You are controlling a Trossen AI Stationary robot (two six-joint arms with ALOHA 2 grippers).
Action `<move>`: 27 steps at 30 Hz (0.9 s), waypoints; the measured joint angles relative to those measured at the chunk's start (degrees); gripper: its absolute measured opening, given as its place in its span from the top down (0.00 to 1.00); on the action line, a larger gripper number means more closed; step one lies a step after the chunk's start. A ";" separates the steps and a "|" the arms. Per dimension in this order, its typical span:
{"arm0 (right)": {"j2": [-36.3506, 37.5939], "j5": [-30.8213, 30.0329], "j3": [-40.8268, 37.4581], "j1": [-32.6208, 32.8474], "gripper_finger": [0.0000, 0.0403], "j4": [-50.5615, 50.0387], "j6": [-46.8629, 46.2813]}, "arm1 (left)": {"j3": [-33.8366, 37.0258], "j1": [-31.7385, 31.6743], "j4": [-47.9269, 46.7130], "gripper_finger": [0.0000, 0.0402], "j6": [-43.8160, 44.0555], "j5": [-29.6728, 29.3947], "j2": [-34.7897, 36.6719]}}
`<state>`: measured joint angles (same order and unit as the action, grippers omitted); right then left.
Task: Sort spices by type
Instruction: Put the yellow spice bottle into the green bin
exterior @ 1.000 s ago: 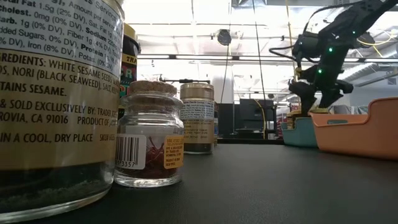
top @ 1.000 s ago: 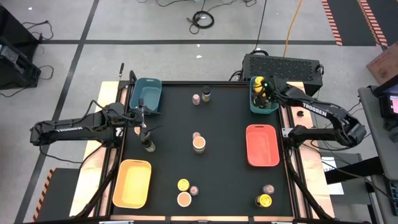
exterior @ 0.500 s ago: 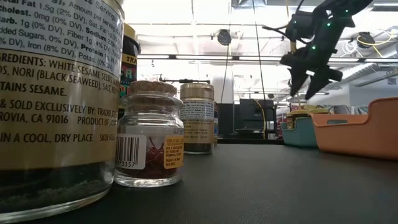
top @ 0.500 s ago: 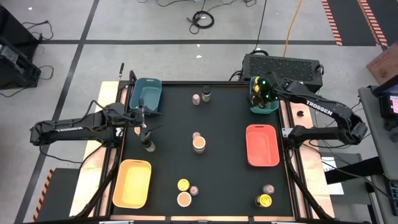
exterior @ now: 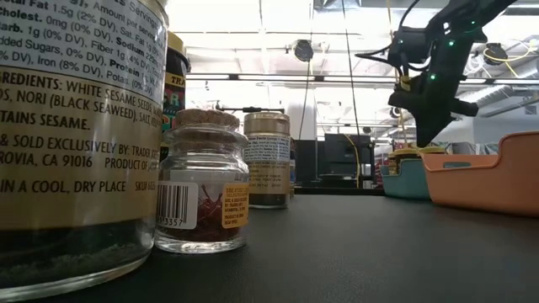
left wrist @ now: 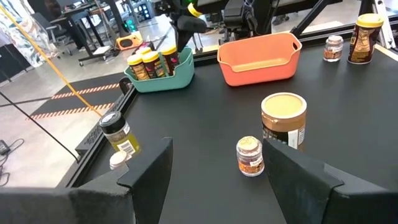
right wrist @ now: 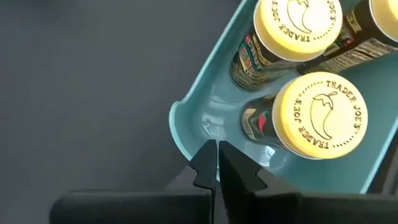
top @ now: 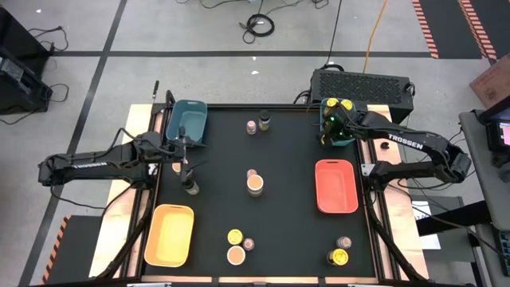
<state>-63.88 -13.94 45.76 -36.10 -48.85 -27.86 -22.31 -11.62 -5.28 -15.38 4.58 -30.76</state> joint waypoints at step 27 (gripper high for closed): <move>-10.88 -16.03 -0.09 -1.71 1.00 -1.02 -1.75 | 5.60 -0.48 24.24 0.37 4.25 -8.24 -5.44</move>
<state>-74.75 -29.97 45.67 -37.80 -49.87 -29.61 -16.71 -12.09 18.96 -11.13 -3.66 -36.21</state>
